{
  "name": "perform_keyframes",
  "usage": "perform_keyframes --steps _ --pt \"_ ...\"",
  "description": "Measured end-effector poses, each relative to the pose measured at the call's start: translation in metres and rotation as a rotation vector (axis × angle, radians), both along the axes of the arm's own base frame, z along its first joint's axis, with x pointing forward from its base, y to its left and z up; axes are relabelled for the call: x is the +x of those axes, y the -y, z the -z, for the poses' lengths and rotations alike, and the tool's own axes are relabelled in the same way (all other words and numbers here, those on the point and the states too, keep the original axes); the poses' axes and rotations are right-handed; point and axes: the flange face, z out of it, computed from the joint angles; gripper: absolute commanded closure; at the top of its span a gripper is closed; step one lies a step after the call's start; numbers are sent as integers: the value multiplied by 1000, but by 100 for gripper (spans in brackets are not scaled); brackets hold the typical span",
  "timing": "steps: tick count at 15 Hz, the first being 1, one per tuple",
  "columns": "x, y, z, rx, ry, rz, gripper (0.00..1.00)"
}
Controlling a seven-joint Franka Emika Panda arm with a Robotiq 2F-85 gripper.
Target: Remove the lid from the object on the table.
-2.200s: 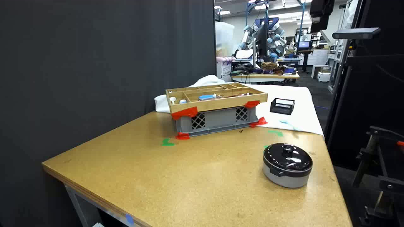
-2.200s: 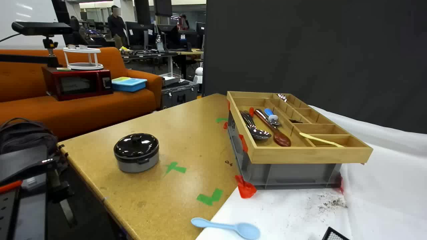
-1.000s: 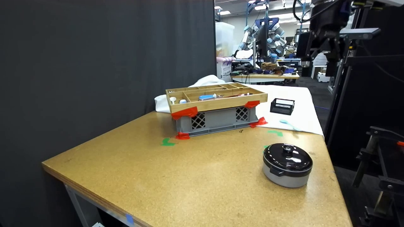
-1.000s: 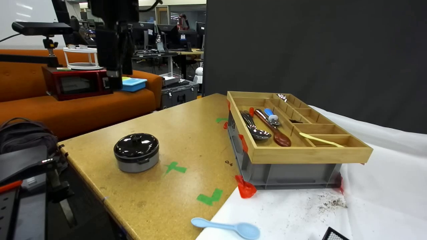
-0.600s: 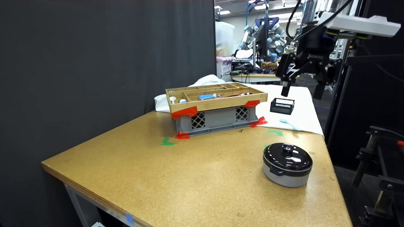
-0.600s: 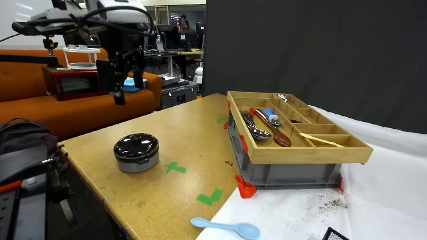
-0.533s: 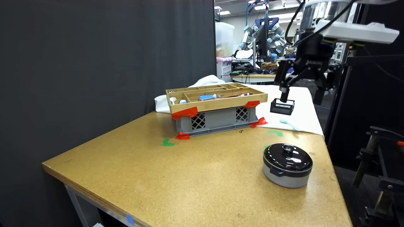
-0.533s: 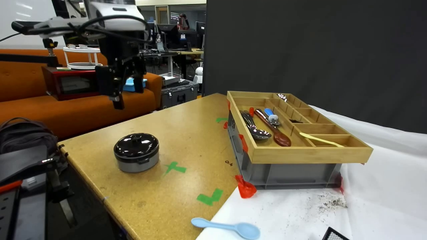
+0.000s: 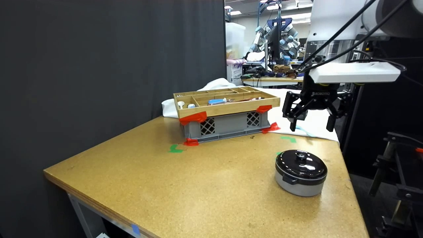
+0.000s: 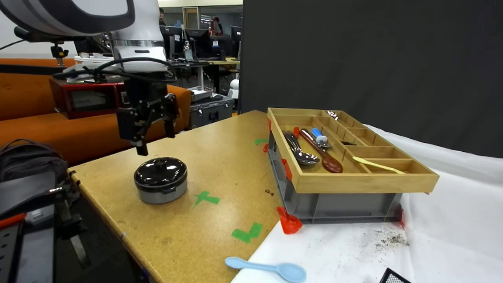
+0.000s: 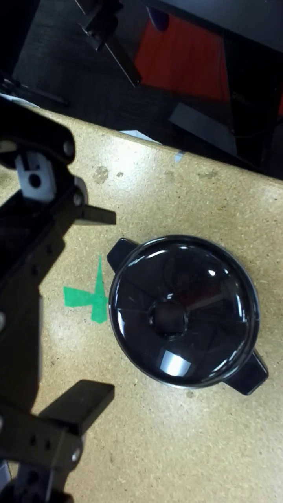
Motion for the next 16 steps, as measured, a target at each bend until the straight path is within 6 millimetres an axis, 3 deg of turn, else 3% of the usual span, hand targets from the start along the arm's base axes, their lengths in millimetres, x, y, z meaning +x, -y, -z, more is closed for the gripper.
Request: perform_keyframes --steps 4,9,10,12,16 --pt "16 -5 21 19 18 16 0" --pt "18 -11 58 50 -13 21 0" --pt "17 -12 63 58 -21 34 25" --pt "16 -14 70 72 -32 50 33" --pt "18 -18 65 94 -21 72 64"
